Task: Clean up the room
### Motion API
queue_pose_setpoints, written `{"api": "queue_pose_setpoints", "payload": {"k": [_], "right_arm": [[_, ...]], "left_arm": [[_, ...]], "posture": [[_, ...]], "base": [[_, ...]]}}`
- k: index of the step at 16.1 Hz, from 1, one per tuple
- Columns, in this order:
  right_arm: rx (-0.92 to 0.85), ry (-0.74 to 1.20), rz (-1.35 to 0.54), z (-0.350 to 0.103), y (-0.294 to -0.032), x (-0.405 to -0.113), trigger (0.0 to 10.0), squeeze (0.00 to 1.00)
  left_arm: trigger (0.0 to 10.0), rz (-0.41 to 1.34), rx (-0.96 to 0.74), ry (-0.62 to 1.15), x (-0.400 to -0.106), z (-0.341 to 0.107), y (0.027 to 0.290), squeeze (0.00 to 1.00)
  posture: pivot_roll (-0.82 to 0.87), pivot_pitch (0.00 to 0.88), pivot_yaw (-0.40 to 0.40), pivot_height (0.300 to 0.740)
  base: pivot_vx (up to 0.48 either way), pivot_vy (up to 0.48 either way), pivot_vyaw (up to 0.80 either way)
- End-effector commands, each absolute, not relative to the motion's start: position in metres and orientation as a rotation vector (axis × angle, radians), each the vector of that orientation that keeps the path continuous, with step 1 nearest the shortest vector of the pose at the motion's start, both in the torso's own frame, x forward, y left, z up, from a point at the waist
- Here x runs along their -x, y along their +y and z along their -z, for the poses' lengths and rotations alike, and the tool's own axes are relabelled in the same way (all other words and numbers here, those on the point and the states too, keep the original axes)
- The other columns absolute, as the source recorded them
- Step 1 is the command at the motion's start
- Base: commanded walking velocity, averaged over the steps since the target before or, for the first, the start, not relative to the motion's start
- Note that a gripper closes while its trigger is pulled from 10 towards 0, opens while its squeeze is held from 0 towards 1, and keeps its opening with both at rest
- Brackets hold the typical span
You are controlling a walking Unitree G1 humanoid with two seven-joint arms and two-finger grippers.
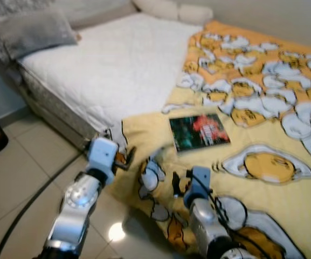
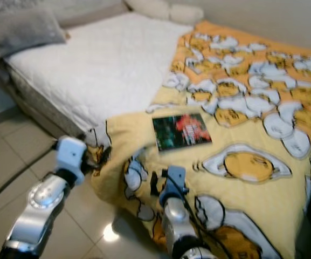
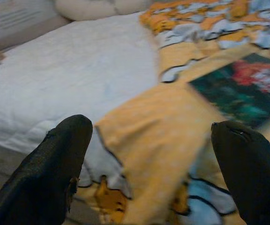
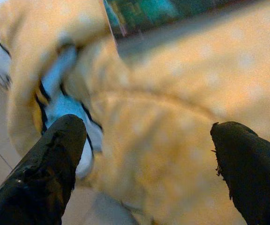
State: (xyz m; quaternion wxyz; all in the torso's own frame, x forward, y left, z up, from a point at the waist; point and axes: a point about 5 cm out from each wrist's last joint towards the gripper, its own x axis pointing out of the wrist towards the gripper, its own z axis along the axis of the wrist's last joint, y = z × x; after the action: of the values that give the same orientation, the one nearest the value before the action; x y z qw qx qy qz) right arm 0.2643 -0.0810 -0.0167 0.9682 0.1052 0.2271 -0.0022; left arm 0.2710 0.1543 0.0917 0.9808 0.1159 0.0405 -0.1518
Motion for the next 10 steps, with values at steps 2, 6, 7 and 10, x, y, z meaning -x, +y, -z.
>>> {"api": "queue_pose_setpoints", "payload": {"k": [2,6,7,10], "right_arm": [[-0.332,0.313,-0.054,-0.008,-0.059,-0.277,10.0,0.00],[-0.392,0.171,-0.143,-0.029,-0.050,-0.285,10.0,0.00],[-0.382,0.170,-0.149,-0.029,-0.050,-0.286,10.0,0.00],[-0.285,0.211,-0.138,-0.023,-0.056,-0.285,10.0,0.00]], "left_arm": [[10.0,0.274,-0.253,0.090,-0.270,-0.092,0.168,0.00],[10.0,0.281,-0.249,0.092,-0.268,-0.090,0.166,0.00],[10.0,0.282,-0.249,0.092,-0.268,-0.090,0.166,0.00],[10.0,0.299,-0.238,0.092,-0.266,-0.090,0.164,0.00]], "posture": [[0.04,0.020,-0.006,0.740],[0.04,0.022,-0.008,0.740],[0.04,0.022,-0.008,0.740],[0.04,0.020,-0.013,0.740]], "base": [[0.384,0.000,0.00],[0.386,0.000,0.00],[0.386,0.000,0.00],[0.358,0.000,0.00]]}}
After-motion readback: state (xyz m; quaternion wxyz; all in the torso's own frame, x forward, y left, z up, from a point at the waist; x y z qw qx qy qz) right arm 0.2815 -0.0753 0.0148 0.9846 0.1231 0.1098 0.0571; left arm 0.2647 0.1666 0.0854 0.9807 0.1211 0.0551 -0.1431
